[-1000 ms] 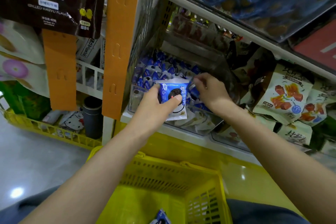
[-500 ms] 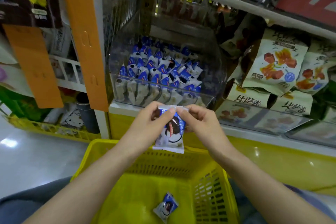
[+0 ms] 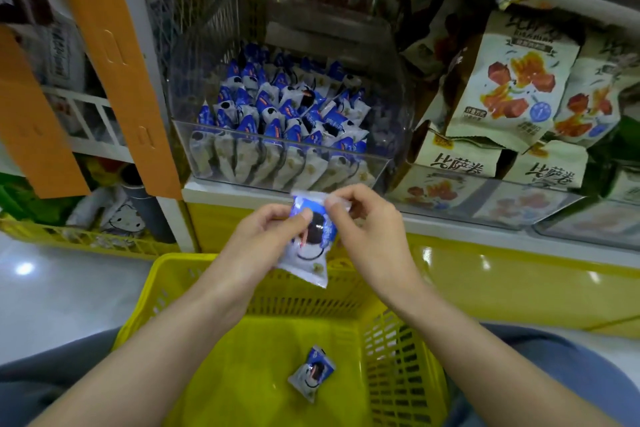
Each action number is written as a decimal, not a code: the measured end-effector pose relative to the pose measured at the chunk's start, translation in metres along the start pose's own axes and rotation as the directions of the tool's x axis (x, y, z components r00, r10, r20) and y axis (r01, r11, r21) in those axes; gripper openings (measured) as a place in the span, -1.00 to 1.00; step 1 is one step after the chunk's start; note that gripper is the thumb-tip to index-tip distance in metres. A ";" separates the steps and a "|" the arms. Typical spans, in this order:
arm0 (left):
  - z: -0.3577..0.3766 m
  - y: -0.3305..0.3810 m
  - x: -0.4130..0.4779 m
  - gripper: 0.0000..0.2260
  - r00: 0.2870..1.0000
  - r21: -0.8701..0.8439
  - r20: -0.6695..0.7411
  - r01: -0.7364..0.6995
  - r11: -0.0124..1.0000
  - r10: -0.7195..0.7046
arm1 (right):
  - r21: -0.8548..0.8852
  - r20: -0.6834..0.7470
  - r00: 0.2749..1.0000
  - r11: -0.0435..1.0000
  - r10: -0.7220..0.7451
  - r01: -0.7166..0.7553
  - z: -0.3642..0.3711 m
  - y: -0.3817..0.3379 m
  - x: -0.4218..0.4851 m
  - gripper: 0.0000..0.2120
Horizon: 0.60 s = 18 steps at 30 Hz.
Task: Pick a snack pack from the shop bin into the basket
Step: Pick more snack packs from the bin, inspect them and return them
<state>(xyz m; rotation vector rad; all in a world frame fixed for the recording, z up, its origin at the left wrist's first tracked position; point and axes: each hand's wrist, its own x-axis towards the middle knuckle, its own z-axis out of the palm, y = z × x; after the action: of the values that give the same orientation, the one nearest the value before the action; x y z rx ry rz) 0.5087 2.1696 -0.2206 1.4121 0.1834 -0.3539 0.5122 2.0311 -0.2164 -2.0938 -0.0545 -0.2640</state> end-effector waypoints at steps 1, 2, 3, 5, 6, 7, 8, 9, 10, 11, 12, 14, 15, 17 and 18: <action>0.000 -0.001 -0.002 -0.80 1.000 0.022 0.010 -0.012 1.000 0.012 | 0.108 -0.012 0.994 0.989 0.104 -0.103 -0.001 0.000 0.002 -0.84; -0.001 -0.001 -0.004 -0.80 0.999 0.025 0.008 -0.034 0.999 0.034 | 0.209 -0.005 0.980 0.959 0.197 -0.192 -0.001 0.000 0.003 -0.85; -0.002 -0.002 -0.005 -0.82 0.998 0.018 -0.010 -0.063 0.998 0.063 | 0.292 0.016 0.962 0.919 0.274 -0.267 -0.002 0.000 0.004 -0.87; -0.005 0.000 -0.005 -0.88 0.988 0.021 -0.088 -0.125 0.992 0.127 | 0.401 0.104 0.927 0.838 0.360 -0.370 -0.003 -0.001 0.004 -0.94; -0.007 0.002 -0.004 -0.91 0.978 0.031 -0.134 -0.158 0.987 0.161 | 0.432 0.171 0.914 0.806 0.367 -0.405 -0.003 -0.001 0.003 -0.93; -0.009 0.003 -0.002 -0.94 0.965 0.039 -0.174 -0.191 0.981 0.195 | 0.442 0.252 0.899 0.783 0.359 -0.437 -0.003 -0.001 0.001 -0.90; -0.011 0.005 -0.001 -0.95 0.953 0.046 -0.205 -0.217 0.975 0.222 | 0.424 0.337 0.877 0.776 0.343 -0.467 -0.003 -0.001 0.000 -0.87; -0.011 0.006 0.000 -0.95 0.944 0.054 -0.224 -0.237 0.970 0.243 | 0.379 0.417 0.849 0.786 0.326 -0.488 -0.002 -0.002 -0.002 -0.85; -0.013 0.007 0.001 -0.94 0.936 0.072 -0.233 -0.255 0.964 0.265 | 0.319 0.478 0.821 0.810 0.311 -0.492 -0.001 -0.003 -0.003 -0.84; -0.013 0.007 0.002 -0.93 0.928 0.105 -0.233 -0.273 0.956 0.290 | 0.253 0.506 0.808 0.843 0.303 -0.475 0.000 -0.003 -0.004 -0.83; -0.014 0.007 0.003 -0.92 0.919 0.158 -0.225 -0.292 0.943 0.322 | 0.177 0.499 0.816 0.887 0.293 -0.427 0.000 -0.003 -0.005 -0.79; -0.016 0.006 0.004 -0.91 0.896 0.315 -0.184 -0.335 0.888 0.403 | 0.007 0.449 0.863 0.965 0.231 -0.261 0.000 -0.002 -0.005 -0.58; -0.016 0.007 0.004 -0.90 0.885 0.396 -0.153 -0.353 0.848 0.440 | -0.031 0.441 0.879 0.982 0.181 -0.187 0.001 -0.001 -0.005 -0.46; -0.015 0.007 0.003 -0.88 0.876 0.490 -0.081 -0.381 0.784 0.476 | 0.009 0.428 0.898 0.993 0.100 -0.115 0.001 -0.003 -0.006 -0.44; -0.014 0.007 0.002 -0.87 0.881 0.505 -0.048 -0.385 0.773 0.471 | 0.045 0.403 0.912 0.994 0.070 -0.096 0.002 -0.004 -0.005 -0.54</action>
<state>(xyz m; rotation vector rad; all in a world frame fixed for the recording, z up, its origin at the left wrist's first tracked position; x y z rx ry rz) 0.5143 2.1843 -0.2171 1.9314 -0.1051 0.1241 0.5066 2.0350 -0.2148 -2.0495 -0.2162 0.2221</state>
